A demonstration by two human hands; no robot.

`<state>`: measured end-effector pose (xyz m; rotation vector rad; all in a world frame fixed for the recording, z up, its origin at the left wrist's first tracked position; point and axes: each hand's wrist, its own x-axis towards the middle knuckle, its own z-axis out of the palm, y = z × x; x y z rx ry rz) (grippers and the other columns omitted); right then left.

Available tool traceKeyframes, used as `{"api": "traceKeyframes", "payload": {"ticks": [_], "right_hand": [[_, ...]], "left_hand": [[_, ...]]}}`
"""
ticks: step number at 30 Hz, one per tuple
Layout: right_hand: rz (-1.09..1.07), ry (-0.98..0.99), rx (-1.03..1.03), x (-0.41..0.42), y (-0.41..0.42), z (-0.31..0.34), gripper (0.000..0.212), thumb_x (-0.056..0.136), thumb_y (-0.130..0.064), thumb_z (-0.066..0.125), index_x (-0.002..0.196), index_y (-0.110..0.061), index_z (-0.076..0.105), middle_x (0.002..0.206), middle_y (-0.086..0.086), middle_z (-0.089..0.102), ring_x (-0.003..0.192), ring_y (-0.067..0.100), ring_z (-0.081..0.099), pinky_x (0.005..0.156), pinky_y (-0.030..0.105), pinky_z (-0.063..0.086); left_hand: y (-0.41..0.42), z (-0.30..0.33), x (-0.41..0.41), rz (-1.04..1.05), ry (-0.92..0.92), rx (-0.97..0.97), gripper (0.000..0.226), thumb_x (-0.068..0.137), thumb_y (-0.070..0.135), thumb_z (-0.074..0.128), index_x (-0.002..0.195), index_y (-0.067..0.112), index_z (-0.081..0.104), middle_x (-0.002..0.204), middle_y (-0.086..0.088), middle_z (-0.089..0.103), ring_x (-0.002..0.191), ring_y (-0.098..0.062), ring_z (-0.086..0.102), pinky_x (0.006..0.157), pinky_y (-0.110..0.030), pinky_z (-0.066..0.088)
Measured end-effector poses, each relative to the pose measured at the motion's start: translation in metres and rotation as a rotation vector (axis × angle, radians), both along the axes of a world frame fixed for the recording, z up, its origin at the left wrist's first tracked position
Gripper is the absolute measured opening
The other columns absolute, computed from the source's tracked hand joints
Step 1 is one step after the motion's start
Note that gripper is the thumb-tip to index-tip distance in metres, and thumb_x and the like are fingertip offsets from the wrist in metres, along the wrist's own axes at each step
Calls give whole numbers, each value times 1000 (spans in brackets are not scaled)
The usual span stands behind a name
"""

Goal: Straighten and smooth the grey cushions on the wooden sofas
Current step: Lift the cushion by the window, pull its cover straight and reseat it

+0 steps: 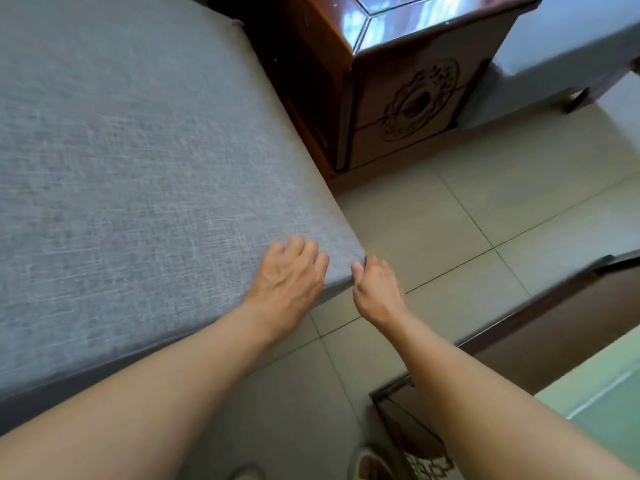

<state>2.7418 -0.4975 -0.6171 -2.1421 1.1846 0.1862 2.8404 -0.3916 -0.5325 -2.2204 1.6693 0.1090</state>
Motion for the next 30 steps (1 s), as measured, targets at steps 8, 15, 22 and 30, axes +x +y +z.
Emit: {"api": "traceKeyframes", "payload": {"ticks": [8, 15, 22, 30], "right_hand": [[-548, -195, 643, 12, -23, -31, 45, 95, -49, 43, 97, -6, 56, 76, 7, 54, 55, 20, 50, 48, 28, 42], [-554, -315, 724, 17, -27, -31, 39, 97, -38, 48, 69, -12, 45, 63, 3, 40, 49, 16, 35, 45, 27, 34], [-571, -304, 707, 27, -11, -5, 37, 92, -33, 55, 64, -13, 43, 64, 4, 43, 49, 17, 37, 43, 26, 34], [-432, -228, 811, 59, 22, 43, 42, 82, -40, 69, 100, -4, 56, 71, 0, 47, 52, 10, 42, 41, 18, 37]], "left_hand": [[-24, -11, -13, 2, 41, 123, 25, 93, 2, 35, 113, 8, 49, 112, -10, 55, 104, -25, 54, 64, -31, 34], [-34, 0, -12, -80, 47, 212, 27, 93, -2, 37, 108, 8, 57, 105, -8, 61, 98, -25, 61, 60, -29, 37], [-16, 31, 8, -87, 111, 213, 16, 87, -2, 41, 83, 13, 41, 89, -7, 57, 92, -26, 61, 64, -31, 38], [22, 57, 51, -109, 99, 242, 21, 93, 6, 40, 105, 11, 57, 106, -8, 62, 98, -27, 59, 76, -35, 44]]}}
